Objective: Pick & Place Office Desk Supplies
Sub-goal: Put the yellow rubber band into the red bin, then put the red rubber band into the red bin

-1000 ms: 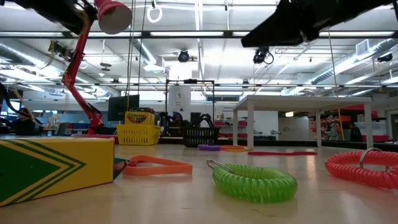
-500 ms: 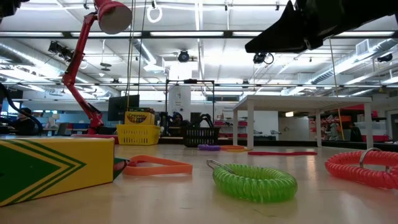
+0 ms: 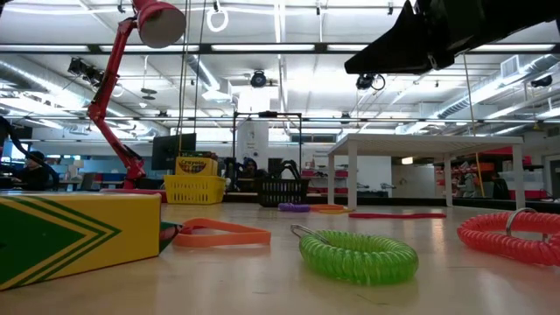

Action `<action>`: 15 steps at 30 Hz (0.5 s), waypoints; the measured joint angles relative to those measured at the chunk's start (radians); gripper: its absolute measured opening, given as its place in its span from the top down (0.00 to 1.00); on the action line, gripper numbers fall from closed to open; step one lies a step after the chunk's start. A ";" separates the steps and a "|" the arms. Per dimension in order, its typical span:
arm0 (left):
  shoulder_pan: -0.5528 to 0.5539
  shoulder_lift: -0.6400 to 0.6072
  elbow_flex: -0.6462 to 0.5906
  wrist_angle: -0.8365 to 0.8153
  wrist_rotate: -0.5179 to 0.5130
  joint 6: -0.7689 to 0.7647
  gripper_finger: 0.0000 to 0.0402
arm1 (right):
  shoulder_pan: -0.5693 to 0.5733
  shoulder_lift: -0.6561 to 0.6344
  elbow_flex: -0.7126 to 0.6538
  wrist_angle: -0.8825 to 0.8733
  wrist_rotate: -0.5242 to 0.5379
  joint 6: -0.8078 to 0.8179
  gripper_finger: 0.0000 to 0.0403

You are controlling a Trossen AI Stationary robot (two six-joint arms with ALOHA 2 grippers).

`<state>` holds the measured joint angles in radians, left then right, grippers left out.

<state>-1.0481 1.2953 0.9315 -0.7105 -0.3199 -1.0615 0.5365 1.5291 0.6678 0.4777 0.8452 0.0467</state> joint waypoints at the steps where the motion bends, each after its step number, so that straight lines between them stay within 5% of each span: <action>1: 0.000 0.014 0.000 0.004 0.010 -0.017 0.97 | 0.000 0.000 0.000 0.000 0.000 0.000 0.96; 15: 0.023 0.072 0.000 -0.028 0.060 -0.182 0.67 | 0.000 0.000 0.000 0.000 -0.001 0.000 0.96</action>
<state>-1.0248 1.3678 0.9314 -0.7382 -0.2603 -1.2431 0.5365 1.5291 0.6678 0.4778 0.8444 0.0467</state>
